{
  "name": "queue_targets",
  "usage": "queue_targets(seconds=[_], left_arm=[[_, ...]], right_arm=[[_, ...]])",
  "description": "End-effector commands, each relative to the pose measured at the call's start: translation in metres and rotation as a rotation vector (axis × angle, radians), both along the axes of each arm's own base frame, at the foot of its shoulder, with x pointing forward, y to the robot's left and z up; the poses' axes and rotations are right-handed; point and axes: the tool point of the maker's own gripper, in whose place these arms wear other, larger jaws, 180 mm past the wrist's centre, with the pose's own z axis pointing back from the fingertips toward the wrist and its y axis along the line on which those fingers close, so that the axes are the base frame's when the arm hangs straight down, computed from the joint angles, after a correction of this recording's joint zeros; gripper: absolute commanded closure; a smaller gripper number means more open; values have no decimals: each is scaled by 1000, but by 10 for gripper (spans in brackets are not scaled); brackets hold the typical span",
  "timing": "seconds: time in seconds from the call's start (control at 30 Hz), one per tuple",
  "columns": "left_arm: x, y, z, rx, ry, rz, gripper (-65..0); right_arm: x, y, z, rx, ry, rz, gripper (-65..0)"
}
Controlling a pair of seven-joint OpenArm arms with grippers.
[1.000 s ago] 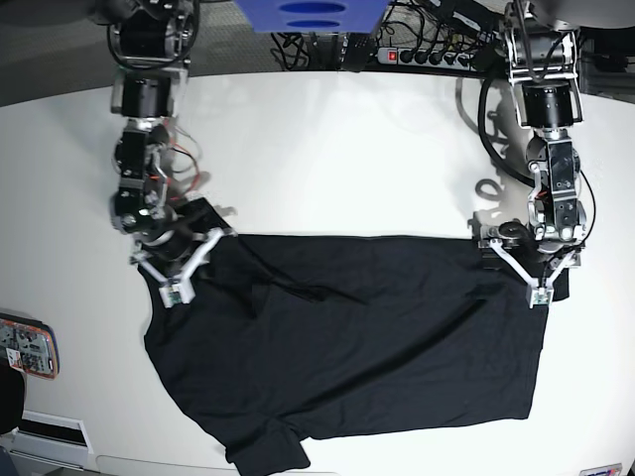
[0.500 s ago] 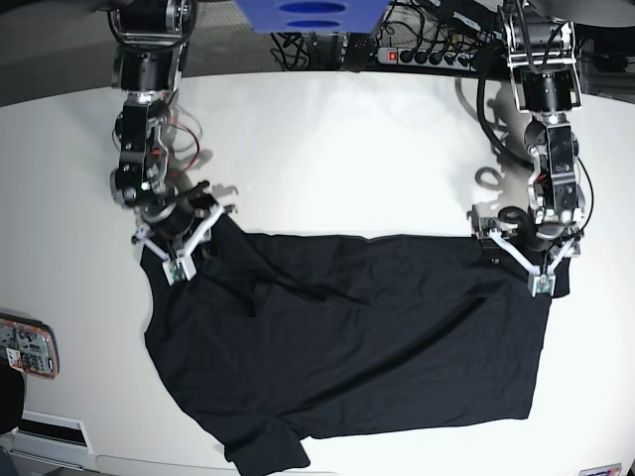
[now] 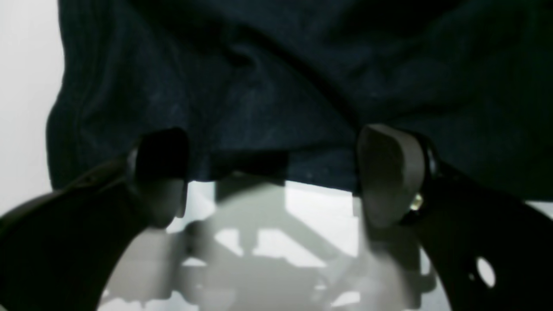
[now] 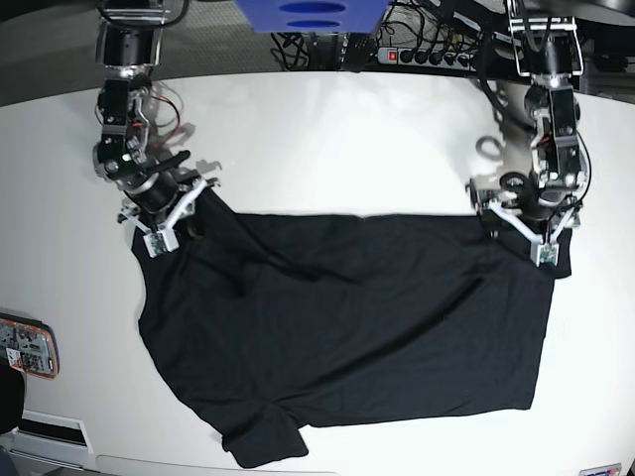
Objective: Fold the T-shirt properly
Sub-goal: 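Drag the shirt with both grippers back toward the robot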
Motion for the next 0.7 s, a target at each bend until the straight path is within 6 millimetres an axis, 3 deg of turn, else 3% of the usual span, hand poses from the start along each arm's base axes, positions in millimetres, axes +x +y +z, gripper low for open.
queue_targets(seconds=[0.0,0.1,0.23,0.4,0.67], left_arm=[[-16,11,-3,41,72,7,-609],[-27,17,2,52,63,24,-609],[-36,18,-3,54,85,25,-609],[-49,19,-9,55,110,25,-609],[-50,18,-9,55,112,24,-609]], right_arm=[[-13,-20,-10,-82,66,-15,-104],[-11,-32,-1,-98,44,-40,-104],[-36,-44,-12,-111,92,-59,-104],[-47,-42,-16,-100,88,-60,-104],[-89,-35,-27,50,156,-113,-104]])
